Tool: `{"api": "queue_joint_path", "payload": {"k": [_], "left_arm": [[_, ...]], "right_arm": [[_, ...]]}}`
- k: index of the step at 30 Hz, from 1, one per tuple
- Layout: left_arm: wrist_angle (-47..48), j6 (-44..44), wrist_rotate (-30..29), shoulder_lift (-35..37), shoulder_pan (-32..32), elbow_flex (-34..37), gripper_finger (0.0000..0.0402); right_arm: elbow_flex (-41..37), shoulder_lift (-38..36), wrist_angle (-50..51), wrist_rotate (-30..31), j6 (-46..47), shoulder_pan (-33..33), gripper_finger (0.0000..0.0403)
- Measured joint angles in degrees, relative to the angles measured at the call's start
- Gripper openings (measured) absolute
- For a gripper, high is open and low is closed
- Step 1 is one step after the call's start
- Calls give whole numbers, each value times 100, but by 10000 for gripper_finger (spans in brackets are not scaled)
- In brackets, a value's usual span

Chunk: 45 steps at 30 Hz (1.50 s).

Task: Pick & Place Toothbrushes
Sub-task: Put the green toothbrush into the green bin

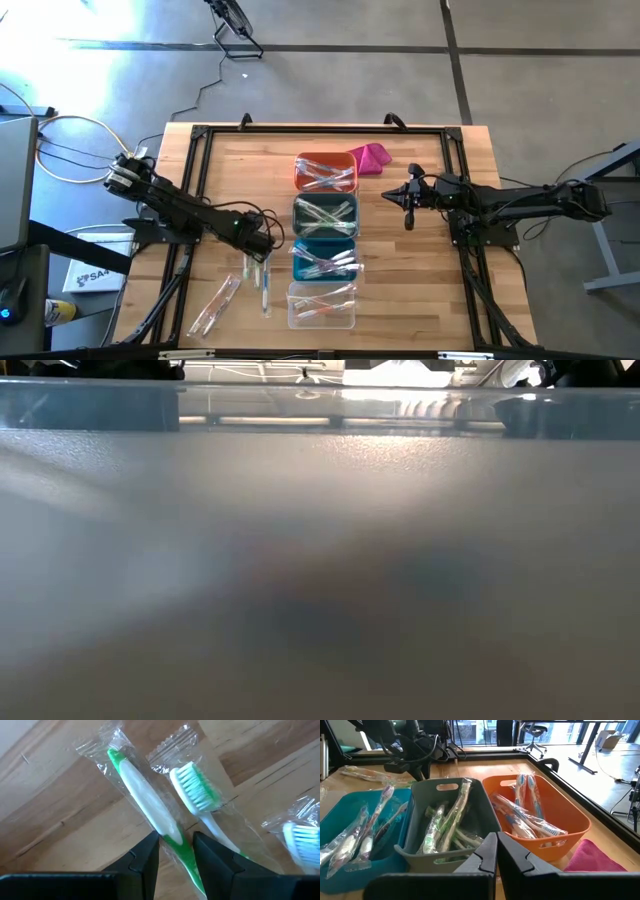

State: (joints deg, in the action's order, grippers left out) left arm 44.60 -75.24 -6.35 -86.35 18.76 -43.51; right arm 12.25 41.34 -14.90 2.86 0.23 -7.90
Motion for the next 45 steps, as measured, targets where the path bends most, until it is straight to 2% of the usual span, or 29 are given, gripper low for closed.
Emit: {"api": "queue_joint_path", "payload": {"k": [7,17,24,33,38,45], "left_arm": [[-46,-2,7,-2,0,0,111],[-59,46,-173,-7,2,0,12],[-53,59,-206,-11,2,2,27],[4,486,-374,31,-4,11,11],[600,498,-676,209,-4,-185,16],[1371,848,-1294,601,-4,-847,16]], "right_arm": [[0,0,2,-1,0,2,4],[0,0,3,0,0,1,4],[0,0,4,1,-2,2,4],[0,0,4,0,-1,0,4],[0,0,4,1,0,1,4],[0,0,2,1,-2,2,4]]}}
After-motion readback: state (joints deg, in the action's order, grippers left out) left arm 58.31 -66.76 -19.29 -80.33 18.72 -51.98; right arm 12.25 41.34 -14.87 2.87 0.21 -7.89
